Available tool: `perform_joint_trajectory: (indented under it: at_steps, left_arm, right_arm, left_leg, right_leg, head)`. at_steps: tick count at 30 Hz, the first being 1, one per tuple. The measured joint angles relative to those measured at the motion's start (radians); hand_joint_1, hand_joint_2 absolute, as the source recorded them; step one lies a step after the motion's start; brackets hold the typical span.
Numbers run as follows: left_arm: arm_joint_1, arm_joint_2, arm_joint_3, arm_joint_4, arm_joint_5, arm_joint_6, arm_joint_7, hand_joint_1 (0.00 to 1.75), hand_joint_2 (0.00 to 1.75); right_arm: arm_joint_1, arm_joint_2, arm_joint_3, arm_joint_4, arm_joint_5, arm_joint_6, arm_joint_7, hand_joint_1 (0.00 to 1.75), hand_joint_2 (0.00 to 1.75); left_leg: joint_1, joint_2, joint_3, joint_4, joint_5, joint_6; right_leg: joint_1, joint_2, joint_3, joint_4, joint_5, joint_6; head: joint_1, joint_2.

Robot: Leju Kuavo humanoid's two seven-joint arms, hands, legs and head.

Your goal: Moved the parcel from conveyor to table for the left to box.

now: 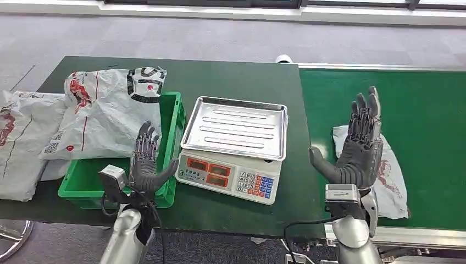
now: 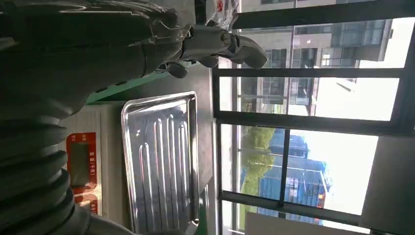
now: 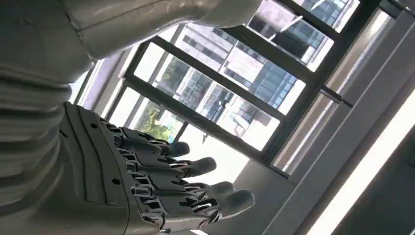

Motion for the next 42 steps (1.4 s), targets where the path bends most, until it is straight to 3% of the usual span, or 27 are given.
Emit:
perform_joint_trajectory:
  at_steps: [42]
  left_arm:
    - [0.0,0.0,0.0,0.0,0.0,0.0,0.0,0.0,1.75]
  right_arm:
    - [0.0,0.0,0.0,0.0,0.0,0.0,0.0,0.0,1.75]
  left_leg:
    - [0.0,0.0,0.0,0.0,0.0,0.0]
  right_leg:
    - [0.0,0.0,0.0,0.0,0.0,0.0]
  head:
    - [0.0,0.0]
